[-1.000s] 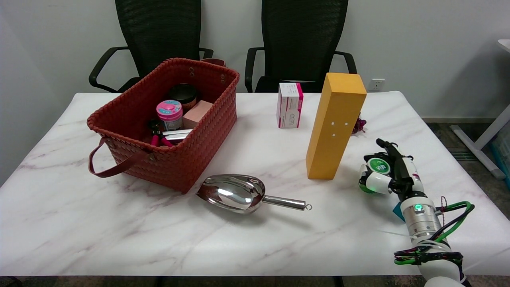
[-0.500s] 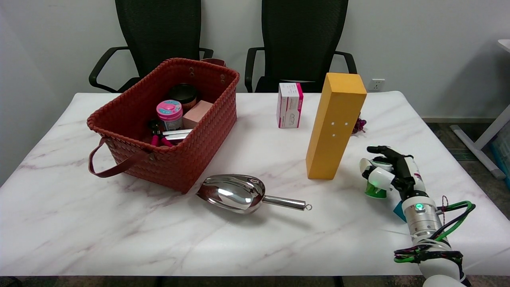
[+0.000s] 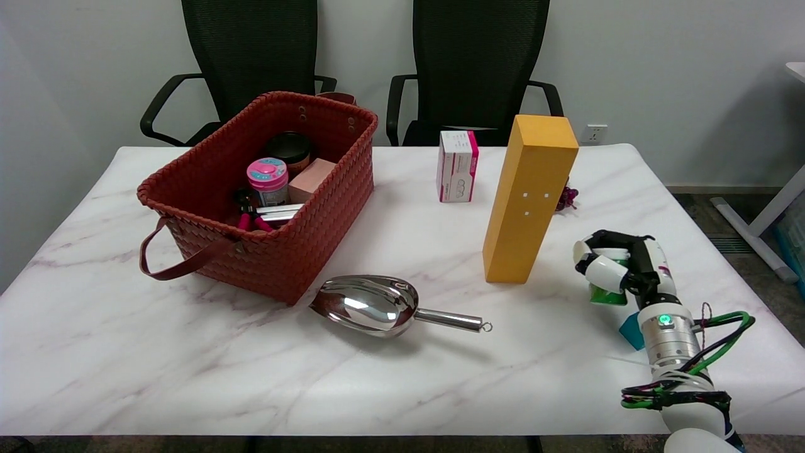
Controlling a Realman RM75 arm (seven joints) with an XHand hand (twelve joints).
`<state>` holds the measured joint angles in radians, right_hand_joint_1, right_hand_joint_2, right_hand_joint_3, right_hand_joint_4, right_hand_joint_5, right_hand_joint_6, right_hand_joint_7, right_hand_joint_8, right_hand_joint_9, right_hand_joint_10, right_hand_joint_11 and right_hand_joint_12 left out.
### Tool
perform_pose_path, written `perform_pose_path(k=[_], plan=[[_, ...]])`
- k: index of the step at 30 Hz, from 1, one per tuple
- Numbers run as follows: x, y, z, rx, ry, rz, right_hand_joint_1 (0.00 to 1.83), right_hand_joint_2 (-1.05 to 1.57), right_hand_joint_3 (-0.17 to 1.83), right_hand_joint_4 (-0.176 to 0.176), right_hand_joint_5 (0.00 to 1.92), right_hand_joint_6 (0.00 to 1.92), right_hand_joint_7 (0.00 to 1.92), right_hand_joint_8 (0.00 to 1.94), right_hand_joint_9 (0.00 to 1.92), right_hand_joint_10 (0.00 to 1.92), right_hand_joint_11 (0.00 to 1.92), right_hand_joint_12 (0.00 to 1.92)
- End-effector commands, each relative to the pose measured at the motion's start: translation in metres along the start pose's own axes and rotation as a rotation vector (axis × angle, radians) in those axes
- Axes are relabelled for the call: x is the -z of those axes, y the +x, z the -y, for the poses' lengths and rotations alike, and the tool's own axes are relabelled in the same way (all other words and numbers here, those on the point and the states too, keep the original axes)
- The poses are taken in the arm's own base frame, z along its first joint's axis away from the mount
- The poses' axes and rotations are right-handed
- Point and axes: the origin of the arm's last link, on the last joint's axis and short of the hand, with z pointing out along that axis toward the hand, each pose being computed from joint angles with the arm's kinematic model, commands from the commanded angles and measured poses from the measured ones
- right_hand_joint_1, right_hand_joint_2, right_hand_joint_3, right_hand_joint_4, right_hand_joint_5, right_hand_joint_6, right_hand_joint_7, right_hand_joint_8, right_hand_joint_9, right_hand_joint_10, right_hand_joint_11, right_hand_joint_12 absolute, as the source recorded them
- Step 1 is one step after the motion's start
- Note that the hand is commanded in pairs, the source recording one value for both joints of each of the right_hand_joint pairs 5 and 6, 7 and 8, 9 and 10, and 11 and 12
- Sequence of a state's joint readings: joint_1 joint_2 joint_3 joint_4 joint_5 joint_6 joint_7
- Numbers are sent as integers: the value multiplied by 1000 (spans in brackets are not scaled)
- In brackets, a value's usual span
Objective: Pick up the green gum jar.
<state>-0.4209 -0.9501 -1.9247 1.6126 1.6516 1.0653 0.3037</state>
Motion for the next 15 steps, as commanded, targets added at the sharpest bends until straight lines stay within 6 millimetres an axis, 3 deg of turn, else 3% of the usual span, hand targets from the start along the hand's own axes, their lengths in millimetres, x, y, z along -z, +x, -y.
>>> perform_pose_path(k=[1, 15], plan=[[-4, 15, 21, -15, 126, -113, 1192, 1571, 1364, 0, 1181, 1181, 1472, 1472, 1450, 1450, 1418, 1418], [-15, 40, 58, 5, 323, -271, 1195, 1571, 1388, 0, 1197, 1197, 1494, 1494, 1474, 1474, 1467, 1467]])
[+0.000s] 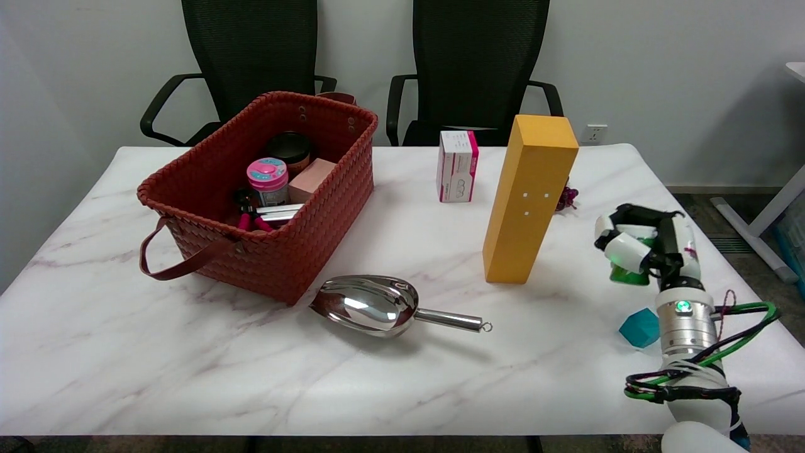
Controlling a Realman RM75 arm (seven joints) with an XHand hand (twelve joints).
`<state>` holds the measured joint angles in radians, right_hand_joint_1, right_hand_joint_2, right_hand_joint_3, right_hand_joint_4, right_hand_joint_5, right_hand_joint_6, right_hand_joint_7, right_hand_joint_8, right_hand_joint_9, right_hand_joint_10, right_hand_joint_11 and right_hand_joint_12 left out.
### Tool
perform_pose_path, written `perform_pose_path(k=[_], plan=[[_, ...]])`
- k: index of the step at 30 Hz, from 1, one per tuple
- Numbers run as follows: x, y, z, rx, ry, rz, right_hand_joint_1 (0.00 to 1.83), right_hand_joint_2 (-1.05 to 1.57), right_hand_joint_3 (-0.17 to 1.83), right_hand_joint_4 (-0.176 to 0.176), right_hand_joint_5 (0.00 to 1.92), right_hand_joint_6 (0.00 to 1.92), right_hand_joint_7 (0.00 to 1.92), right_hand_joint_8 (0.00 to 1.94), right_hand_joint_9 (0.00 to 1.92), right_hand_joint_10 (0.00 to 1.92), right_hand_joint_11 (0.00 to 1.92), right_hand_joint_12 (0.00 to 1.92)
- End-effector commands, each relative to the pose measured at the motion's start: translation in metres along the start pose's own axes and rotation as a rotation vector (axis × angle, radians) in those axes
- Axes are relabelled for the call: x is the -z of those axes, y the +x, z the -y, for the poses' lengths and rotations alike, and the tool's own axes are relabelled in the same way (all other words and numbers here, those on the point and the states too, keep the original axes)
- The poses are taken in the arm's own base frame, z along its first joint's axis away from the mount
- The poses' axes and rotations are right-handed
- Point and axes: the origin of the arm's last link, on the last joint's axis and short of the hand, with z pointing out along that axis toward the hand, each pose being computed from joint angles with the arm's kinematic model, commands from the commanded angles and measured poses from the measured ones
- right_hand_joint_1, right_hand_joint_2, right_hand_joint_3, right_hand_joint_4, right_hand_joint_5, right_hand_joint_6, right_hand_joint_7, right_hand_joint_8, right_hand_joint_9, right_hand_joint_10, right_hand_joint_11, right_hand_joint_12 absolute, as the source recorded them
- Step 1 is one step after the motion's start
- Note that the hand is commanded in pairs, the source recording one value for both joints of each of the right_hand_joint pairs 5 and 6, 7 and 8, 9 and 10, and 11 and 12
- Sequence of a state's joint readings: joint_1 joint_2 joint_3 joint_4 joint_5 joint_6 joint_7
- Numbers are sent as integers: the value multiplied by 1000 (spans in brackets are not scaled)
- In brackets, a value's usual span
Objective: Pick up the green gum jar.
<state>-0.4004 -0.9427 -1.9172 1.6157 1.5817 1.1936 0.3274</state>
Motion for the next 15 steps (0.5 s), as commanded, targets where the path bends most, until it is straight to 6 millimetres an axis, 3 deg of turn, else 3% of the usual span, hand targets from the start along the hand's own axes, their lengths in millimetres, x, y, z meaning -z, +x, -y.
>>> perform_pose_path(k=[1, 10, 15], plan=[[-19, 26, 39, 9, 220, -173, 1194, 1571, 1385, 0, 1194, 1194, 1493, 1493, 1473, 1473, 1465, 1465], [-44, 38, 83, -18, 387, -243, 1194, 1571, 1357, 0, 1181, 1181, 1497, 1497, 1481, 1481, 1466, 1466], [-55, 47, 101, -12, 444, -264, 1226, 1571, 1343, 0, 1214, 1214, 1547, 1547, 1573, 1573, 1597, 1597]])
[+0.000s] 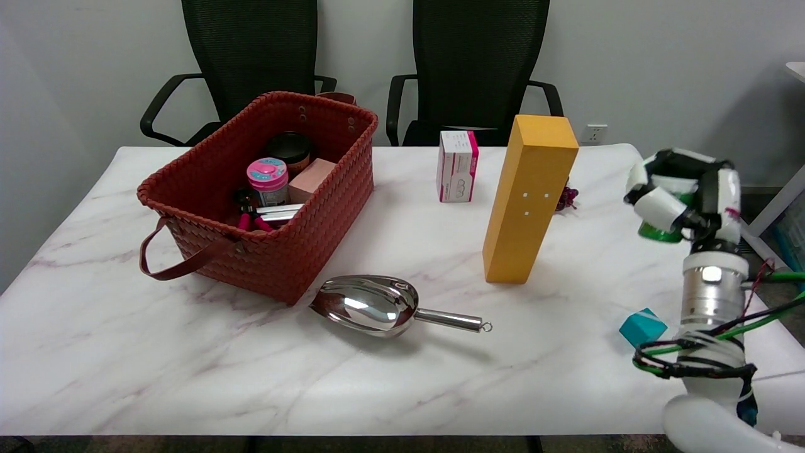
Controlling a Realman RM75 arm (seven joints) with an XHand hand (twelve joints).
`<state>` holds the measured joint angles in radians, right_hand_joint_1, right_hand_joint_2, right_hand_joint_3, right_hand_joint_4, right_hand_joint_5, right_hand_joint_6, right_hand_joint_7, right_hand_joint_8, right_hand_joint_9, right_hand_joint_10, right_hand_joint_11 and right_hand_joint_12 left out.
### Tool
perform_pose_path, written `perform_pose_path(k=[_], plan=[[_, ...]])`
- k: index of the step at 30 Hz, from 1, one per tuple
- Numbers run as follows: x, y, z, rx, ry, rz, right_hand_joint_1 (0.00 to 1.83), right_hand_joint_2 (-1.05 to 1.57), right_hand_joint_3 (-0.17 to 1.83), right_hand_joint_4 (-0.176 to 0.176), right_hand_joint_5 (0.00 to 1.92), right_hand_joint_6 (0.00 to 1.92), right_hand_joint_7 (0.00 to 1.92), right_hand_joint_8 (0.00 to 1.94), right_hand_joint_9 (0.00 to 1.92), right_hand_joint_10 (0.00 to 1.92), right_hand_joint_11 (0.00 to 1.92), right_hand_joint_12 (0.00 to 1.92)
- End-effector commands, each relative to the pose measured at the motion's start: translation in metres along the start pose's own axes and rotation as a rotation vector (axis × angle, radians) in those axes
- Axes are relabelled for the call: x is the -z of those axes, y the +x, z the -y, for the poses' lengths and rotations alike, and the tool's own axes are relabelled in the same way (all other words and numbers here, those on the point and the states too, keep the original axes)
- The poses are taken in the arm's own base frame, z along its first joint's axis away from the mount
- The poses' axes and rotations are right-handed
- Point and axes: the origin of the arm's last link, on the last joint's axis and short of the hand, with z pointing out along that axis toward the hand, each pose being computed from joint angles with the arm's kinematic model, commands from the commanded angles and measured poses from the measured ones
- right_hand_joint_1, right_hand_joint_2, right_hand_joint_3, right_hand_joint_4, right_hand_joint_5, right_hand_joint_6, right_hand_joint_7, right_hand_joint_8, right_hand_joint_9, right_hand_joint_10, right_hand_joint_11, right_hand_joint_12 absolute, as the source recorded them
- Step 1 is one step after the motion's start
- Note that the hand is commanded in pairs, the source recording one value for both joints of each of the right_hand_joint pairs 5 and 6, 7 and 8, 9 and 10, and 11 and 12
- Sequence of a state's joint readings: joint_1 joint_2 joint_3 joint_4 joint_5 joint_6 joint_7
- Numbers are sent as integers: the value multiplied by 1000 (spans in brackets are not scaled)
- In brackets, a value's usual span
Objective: Pick up the green gum jar.
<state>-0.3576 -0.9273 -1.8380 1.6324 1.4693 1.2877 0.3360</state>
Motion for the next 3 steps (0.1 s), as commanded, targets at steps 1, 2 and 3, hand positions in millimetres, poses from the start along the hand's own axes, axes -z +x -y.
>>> perform_pose_path(k=[1, 2, 3], plan=[[-50, 19, 56, -17, 250, -118, 1228, 1571, 1349, 0, 1220, 1220, 1550, 1550, 1578, 1578, 1606, 1606], [-52, 18, 58, -17, 256, -111, 1228, 1571, 1355, 0, 1224, 1224, 1551, 1551, 1580, 1580, 1611, 1611], [-56, 15, 63, -24, 267, -98, 1226, 1571, 1364, 0, 1230, 1230, 1553, 1553, 1582, 1582, 1615, 1615]])
